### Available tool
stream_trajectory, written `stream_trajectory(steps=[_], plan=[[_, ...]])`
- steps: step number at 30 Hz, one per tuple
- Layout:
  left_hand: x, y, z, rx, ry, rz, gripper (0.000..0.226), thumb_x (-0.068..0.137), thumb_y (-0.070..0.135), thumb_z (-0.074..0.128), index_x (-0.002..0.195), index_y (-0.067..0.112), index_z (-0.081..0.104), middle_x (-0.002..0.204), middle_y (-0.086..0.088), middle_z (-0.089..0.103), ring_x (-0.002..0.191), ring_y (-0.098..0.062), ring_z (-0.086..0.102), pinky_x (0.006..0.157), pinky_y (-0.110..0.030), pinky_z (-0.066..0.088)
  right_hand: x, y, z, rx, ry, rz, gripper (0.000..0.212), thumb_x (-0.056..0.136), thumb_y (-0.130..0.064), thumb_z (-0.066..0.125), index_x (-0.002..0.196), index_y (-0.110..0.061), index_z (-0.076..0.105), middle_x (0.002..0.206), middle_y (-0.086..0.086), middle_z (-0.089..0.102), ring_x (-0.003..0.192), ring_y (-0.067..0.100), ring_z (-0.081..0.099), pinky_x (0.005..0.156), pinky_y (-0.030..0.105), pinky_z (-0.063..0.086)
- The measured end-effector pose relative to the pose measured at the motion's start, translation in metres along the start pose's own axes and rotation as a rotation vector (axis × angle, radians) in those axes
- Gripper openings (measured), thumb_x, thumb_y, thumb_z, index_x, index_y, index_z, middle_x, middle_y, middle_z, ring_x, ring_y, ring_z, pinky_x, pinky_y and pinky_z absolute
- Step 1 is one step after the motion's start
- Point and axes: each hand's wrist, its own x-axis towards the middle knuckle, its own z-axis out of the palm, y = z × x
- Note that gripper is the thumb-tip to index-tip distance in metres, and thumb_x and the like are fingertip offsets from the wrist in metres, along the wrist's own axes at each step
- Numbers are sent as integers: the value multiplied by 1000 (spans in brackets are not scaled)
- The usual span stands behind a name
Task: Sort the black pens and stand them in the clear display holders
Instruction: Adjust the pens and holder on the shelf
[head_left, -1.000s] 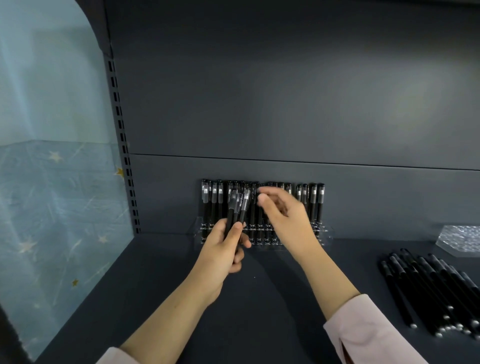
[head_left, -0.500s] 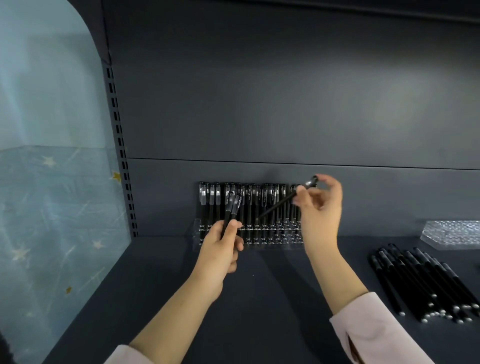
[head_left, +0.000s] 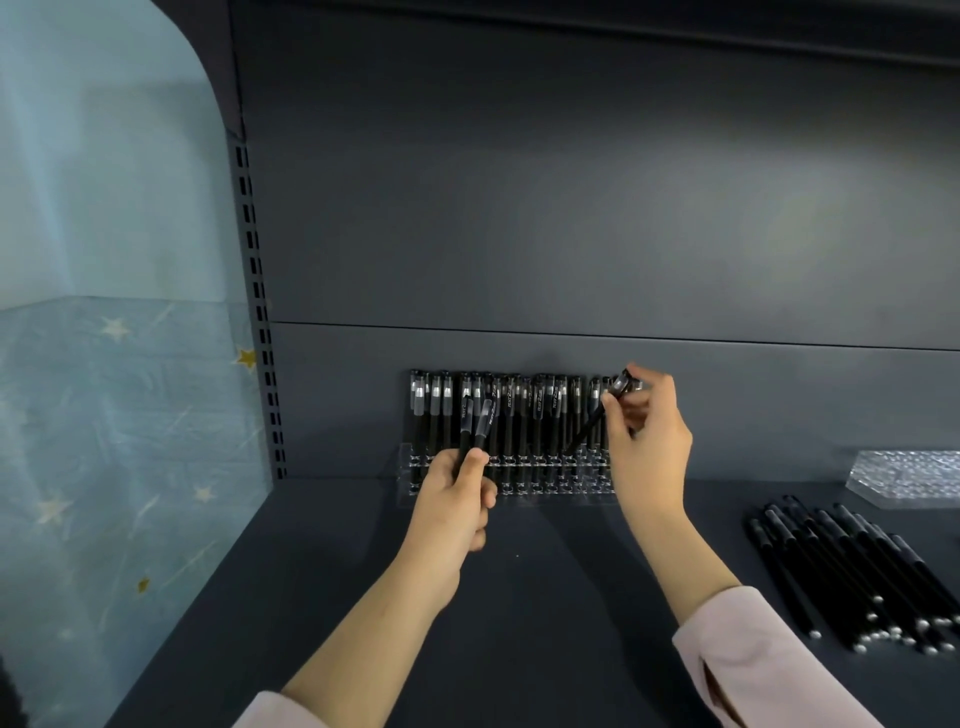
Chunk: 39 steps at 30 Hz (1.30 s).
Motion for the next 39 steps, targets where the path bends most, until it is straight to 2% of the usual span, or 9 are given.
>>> stream_trajectory(steps=[5, 9, 14, 18, 21, 25, 31, 36, 39], plan=[[-1, 1, 1, -9, 7, 0, 16, 103, 27, 44, 108, 16, 54, 56, 6, 46, 41, -6, 25, 37, -19, 19, 1, 9, 5, -160, -70, -216, 31, 93, -10, 61, 123, -15, 61, 91, -5, 57, 74, 15, 56, 73, 29, 52], [-2, 1, 2, -16, 5, 2, 16, 103, 23, 42, 107, 13, 54, 55, 6, 47, 42, -7, 25, 37, -19, 18, 3, 19, 14, -419, -189, -396, 43, 96, -16, 55, 139, -17, 51, 89, 1, 52, 82, 23, 51, 61, 33, 47], [-3, 1, 4, 5, -20, 32, 15, 102, 26, 44, 106, 17, 55, 60, 5, 48, 42, -6, 28, 38, -18, 21, 5, 27, 16, -509, -379, -276, 51, 100, -26, 44, 150, -24, 32, 109, 15, 54, 101, 34, 52, 75, 39, 51], [-4, 0, 4, 10, -47, 66, 17, 102, 31, 45, 107, 22, 59, 61, 5, 48, 44, -6, 29, 42, -20, 23, 6, 5, 10, -321, -323, -215, 47, 99, -30, 48, 145, -22, 40, 91, -1, 54, 82, 17, 51, 73, 28, 44], [-5, 0, 6, 28, -88, 85, 19, 103, 33, 45, 108, 23, 60, 63, 5, 48, 45, -6, 30, 44, -21, 23, 0, -21, 8, 11, -474, -12, 27, 96, -33, 53, 121, -26, 62, 88, -11, 63, 78, 3, 57, 73, 21, 45], [-11, 0, 10, 66, -156, 91, 20, 103, 32, 44, 109, 22, 61, 60, 7, 48, 45, -6, 28, 44, -21, 22, -14, -39, 12, 315, -589, 188, 9, 92, -24, 62, 98, -20, 68, 87, -5, 67, 79, 5, 62, 69, 19, 50], [-9, -2, 9, 89, -141, 82, 19, 103, 32, 45, 105, 22, 62, 61, 6, 46, 44, -5, 28, 42, -19, 22, -7, -36, 9, 482, -482, 317, 16, 91, -8, 62, 105, -13, 65, 86, 3, 72, 77, 11, 67, 69, 21, 54], [-5, -4, 5, 80, -57, 41, 21, 103, 31, 45, 106, 21, 63, 55, 9, 37, 43, -6, 24, 37, -18, 21, 11, -19, -9, 457, 102, 281, 23, 92, -9, 61, 106, -20, 47, 87, 2, 64, 70, 12, 67, 73, 23, 54], [-2, -4, 5, 59, -20, 16, 17, 103, 28, 43, 106, 18, 57, 54, 9, 37, 42, -6, 24, 36, -18, 20, 15, -9, -20, 236, 198, 113, 18, 95, -15, 58, 105, -23, 46, 94, -4, 62, 83, 14, 65, 69, 10, 45]])
